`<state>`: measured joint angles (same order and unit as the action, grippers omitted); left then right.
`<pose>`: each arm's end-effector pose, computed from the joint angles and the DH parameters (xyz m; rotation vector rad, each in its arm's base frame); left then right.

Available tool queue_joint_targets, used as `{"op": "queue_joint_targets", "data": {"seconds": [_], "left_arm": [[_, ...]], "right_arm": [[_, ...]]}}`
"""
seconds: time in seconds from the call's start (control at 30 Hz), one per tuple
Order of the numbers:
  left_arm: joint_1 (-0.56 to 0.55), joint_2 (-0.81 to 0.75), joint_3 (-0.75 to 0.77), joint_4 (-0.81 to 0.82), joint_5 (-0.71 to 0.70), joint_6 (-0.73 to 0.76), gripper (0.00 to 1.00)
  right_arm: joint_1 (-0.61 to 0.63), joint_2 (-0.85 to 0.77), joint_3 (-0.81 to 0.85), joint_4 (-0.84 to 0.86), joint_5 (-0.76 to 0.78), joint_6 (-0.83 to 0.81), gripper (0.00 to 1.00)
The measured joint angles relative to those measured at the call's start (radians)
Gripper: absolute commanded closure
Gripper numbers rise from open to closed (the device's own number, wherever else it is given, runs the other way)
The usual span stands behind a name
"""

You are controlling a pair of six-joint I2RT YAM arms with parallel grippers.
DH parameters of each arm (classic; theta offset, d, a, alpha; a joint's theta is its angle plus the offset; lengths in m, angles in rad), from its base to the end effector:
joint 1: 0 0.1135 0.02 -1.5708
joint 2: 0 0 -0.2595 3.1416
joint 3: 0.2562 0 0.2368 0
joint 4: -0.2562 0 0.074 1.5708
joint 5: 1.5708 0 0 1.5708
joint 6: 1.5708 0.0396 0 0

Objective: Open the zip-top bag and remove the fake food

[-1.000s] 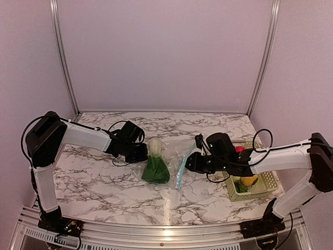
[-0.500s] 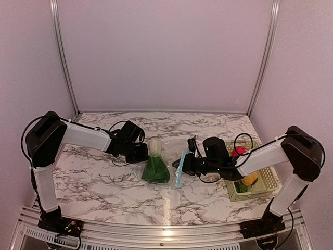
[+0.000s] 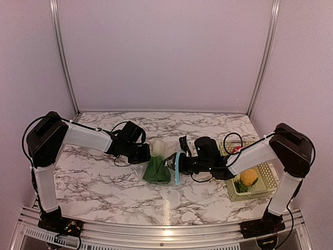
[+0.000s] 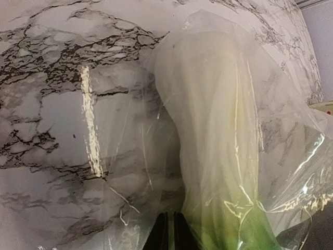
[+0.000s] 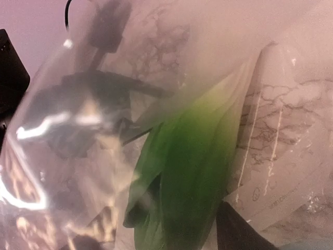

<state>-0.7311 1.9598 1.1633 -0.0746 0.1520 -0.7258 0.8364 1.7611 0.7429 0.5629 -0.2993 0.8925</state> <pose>0.2896 -0.2678 0.1452 0.0794 2.6077 -0.7816 0.2198 0.2608 0.1557 -0.1512 2.2971 1.3120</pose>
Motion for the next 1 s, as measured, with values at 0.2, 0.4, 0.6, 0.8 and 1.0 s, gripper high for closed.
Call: {"op": "queue_joint_targets", "data": {"seconds": [0.2, 0.4, 0.6, 0.8, 1.0], "left_arm": [[-0.018, 0.0, 0.0, 0.013, 0.024, -0.013, 0.94], [-0.035, 0.0, 0.0, 0.024, 0.043, -0.03, 0.94], [-0.04, -0.006, -0.002, 0.022, 0.045, -0.039, 0.82], [-0.015, -0.127, -0.054, -0.026, 0.004, -0.026, 0.67], [0.022, -0.272, -0.11, -0.08, -0.047, 0.027, 0.61]], "right_arm": [[0.011, 0.099, 0.06, -0.005, 0.003, -0.035, 0.27], [0.012, 0.122, 0.068, -0.02, 0.005, -0.052, 0.35], [0.012, 0.139, 0.105, -0.063, 0.013, -0.072, 0.81], [0.012, 0.143, 0.111, -0.088, 0.019, -0.085, 0.93], [0.008, 0.142, 0.111, -0.081, -0.005, -0.082, 0.94]]}}
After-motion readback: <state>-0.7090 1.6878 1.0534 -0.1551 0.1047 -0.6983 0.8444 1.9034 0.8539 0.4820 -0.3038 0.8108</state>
